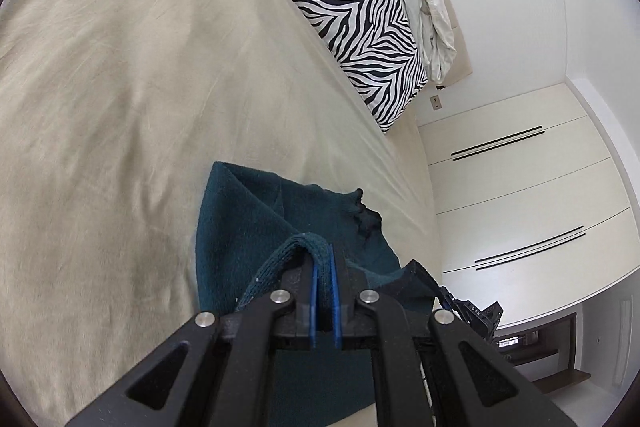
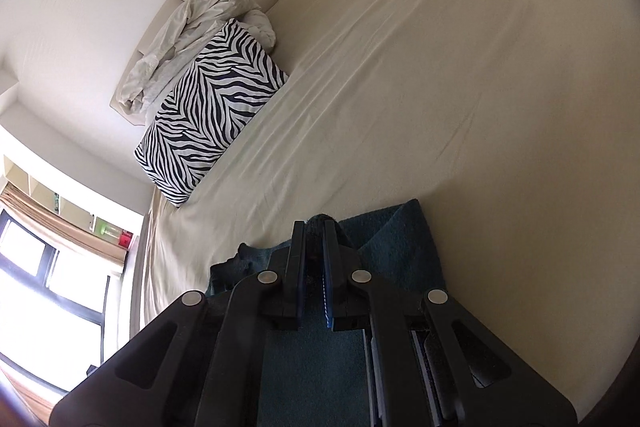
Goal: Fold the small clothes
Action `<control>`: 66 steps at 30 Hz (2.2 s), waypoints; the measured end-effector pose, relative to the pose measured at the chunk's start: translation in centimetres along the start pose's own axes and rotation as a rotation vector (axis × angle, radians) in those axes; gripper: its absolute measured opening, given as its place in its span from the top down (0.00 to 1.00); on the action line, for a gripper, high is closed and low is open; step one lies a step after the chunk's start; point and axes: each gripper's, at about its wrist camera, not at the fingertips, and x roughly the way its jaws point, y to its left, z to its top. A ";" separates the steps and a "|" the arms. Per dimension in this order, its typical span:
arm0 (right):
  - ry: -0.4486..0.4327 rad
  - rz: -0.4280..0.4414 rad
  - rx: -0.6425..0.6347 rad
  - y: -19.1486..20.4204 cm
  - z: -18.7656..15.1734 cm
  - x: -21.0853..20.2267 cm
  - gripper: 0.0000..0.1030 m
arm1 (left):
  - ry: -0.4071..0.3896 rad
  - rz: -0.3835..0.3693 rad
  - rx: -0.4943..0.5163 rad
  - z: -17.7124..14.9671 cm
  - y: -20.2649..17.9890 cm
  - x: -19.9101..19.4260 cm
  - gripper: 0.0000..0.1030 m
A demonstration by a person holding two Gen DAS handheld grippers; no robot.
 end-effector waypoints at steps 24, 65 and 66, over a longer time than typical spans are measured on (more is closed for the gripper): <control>0.072 -0.155 -0.299 -2.1 -6.6 -1.7 0.45 | 0.003 0.124 0.142 -8.8 1.1 -1.8 0.40; 0.027 -0.231 -0.309 -4.4 -11.2 -5.3 0.44 | -0.002 0.255 0.297 -12.1 0.5 -1.2 0.39; 0.099 -0.266 -0.285 -5.6 -11.5 -3.9 0.44 | -0.003 0.253 0.298 -12.1 0.6 -1.3 0.39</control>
